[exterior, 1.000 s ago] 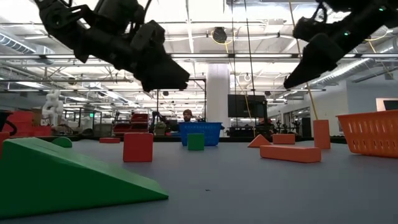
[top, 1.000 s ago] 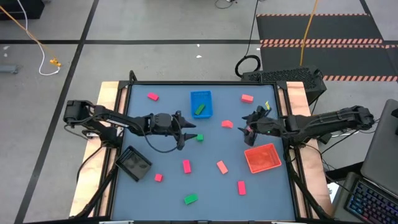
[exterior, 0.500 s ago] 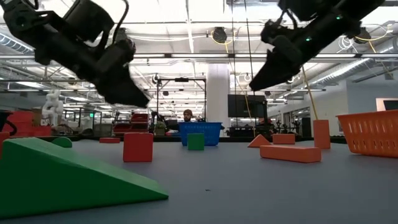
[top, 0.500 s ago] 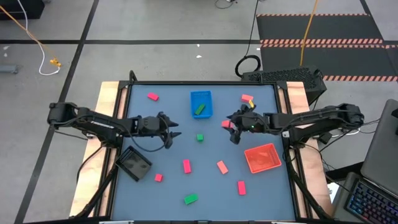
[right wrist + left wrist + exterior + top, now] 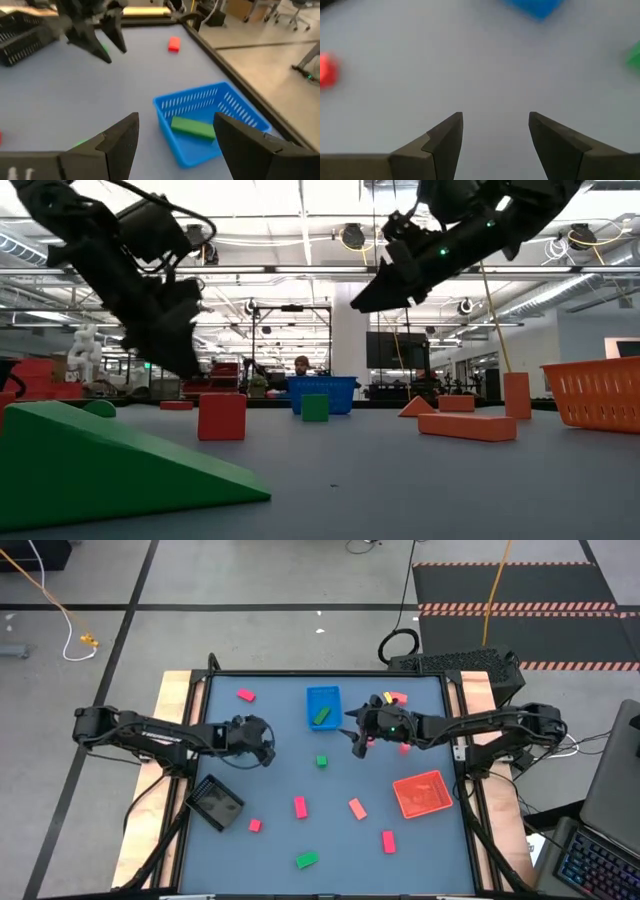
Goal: Sort & place blocks by color
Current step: Put the green block into the blue bin
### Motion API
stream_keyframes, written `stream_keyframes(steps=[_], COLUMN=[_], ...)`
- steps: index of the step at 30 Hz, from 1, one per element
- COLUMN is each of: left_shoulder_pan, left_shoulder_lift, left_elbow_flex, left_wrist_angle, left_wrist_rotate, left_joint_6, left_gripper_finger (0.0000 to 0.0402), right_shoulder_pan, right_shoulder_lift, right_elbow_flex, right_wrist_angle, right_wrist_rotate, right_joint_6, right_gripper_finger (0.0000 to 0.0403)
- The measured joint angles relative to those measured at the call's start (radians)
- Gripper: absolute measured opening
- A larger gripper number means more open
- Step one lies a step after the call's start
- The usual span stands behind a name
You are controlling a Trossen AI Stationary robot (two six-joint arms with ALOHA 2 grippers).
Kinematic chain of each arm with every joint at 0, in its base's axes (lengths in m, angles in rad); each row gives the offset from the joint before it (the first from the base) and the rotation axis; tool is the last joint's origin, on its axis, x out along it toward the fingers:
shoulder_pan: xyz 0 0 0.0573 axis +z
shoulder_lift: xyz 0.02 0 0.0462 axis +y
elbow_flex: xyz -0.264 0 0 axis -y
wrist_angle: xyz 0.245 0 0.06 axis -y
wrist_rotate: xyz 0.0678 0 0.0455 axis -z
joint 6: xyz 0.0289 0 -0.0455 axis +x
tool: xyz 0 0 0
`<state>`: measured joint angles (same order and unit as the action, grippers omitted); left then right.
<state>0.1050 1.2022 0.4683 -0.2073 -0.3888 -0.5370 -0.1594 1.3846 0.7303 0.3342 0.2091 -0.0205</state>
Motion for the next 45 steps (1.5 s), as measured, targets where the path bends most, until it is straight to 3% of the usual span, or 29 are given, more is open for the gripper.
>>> stream_keyframes(steps=[8, 14, 19, 34, 40, 45], left_shoulder_pan=[0.006, 0.006, 0.007, 0.011, 0.062, 0.094], left_shoulder_lift=[0.0, 0.0, 0.001, 0.002, 0.002, -0.002], left_elbow_flex=[0.166, 0.216, 0.185, 0.108, 0.053, -0.002], left_wrist_angle=[-0.506, -0.632, -0.717, -0.643, -0.639, -0.544], left_wrist_rotate=[0.034, 0.139, 0.152, 0.182, 0.18, 0.199], left_joint_6=[-0.226, -0.234, -0.178, -0.07, -0.089, -0.067], left_gripper_finger=[0.023, 0.023, 0.023, 0.023, 0.023, 0.023], right_shoulder_pan=[-0.019, -0.019, -0.019, -0.016, -0.016, -0.016], right_shoulder_lift=[-0.004, -0.025, -0.065, -0.138, -0.138, -0.138], right_elbow_flex=[0.0, 0.0, 0.0, 0.0, 0.0, 0.0], right_wrist_angle=[0.014, -0.026, -0.088, -0.178, -0.185, -0.185], right_wrist_rotate=[-0.031, -0.03, -0.031, -0.031, -0.031, -0.031], right_joint_6=[-0.056, -0.084, -0.097, -0.071, -0.071, -0.072], right_gripper_finger=[0.0251, 0.0251, 0.0251, 0.0251, 0.0251, 0.0251])
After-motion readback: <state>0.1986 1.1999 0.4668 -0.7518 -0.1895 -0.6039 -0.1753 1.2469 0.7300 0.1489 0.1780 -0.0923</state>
